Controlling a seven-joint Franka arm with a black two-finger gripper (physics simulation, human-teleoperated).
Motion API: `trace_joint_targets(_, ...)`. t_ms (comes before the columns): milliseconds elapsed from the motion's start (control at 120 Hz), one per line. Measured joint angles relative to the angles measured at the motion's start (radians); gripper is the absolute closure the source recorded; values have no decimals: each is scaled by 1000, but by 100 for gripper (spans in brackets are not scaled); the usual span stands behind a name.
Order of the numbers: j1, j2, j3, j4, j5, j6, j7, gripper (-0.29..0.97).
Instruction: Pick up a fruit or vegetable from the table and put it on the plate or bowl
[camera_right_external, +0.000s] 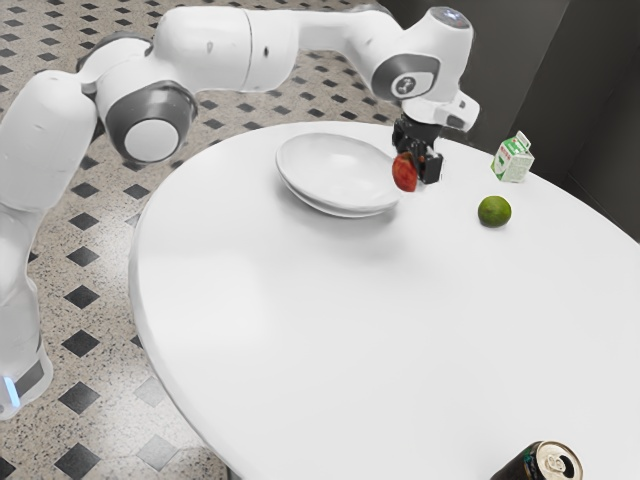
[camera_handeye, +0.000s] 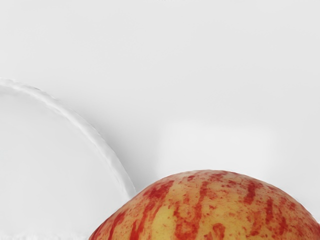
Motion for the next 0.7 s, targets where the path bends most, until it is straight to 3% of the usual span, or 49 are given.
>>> trace_joint_targets(183, 39, -7, 86, -5, -13, -13, 8, 31)
trace_joint_targets(425, 120, 1, 84, -5, -30, -18, 26, 28)
trace_joint_targets(533, 126, 4, 81, -5, -38, -19, 33, 12)
trace_joint_targets(700, 143, 6, 68, -5, -50, -20, 41, 4)
